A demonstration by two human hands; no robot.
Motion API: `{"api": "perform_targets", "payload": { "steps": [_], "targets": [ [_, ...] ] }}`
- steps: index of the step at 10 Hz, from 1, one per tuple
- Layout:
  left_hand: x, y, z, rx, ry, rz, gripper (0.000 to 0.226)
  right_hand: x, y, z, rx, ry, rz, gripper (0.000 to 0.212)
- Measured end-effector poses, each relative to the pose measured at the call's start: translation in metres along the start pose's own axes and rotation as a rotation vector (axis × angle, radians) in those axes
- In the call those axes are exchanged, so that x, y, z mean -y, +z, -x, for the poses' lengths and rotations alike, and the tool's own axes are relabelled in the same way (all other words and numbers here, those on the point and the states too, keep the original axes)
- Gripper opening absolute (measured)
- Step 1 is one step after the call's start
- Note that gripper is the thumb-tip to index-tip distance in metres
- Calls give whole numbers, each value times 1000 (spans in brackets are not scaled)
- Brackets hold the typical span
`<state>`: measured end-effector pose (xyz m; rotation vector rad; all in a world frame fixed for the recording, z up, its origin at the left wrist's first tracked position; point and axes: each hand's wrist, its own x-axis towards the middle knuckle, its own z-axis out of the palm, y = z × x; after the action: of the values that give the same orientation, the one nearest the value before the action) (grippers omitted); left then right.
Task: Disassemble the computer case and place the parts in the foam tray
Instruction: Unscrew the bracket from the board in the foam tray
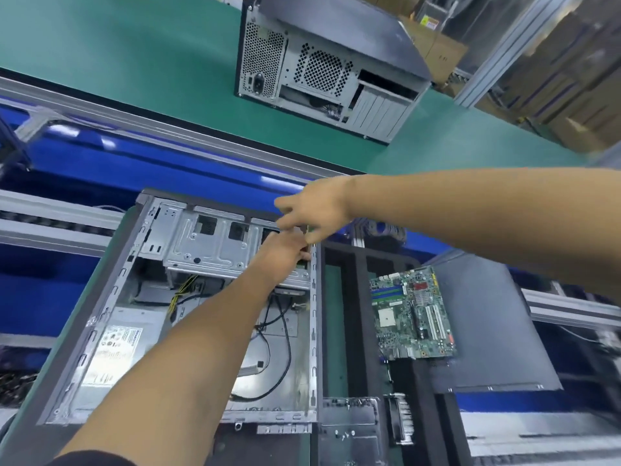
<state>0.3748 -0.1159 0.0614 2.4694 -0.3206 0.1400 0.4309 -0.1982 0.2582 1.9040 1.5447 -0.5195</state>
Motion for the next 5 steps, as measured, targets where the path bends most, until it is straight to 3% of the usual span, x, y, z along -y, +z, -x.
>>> {"api": "perform_targets", "payload": {
  "steps": [1, 2, 3, 4, 5],
  "targets": [
    [0, 3, -7, 27, 179, -236, 17, 5, 6, -3, -299, 509, -603, 23],
    [-6, -7, -4, 36, 32, -71, 5, 3, 5, 9, -191, 863, -1253, 10],
    [-3, -2, -5, 45, 36, -87, 5, 4, 6, 13, -65, 790, -993, 15],
    [-3, 3, -6, 46, 48, -46, 4, 5, 8, 5, -119, 371, -515, 10],
    [-7, 2, -5, -19, -81, 258, 13, -6, 6, 5, -2, -119, 6, 11]
  ]
}}
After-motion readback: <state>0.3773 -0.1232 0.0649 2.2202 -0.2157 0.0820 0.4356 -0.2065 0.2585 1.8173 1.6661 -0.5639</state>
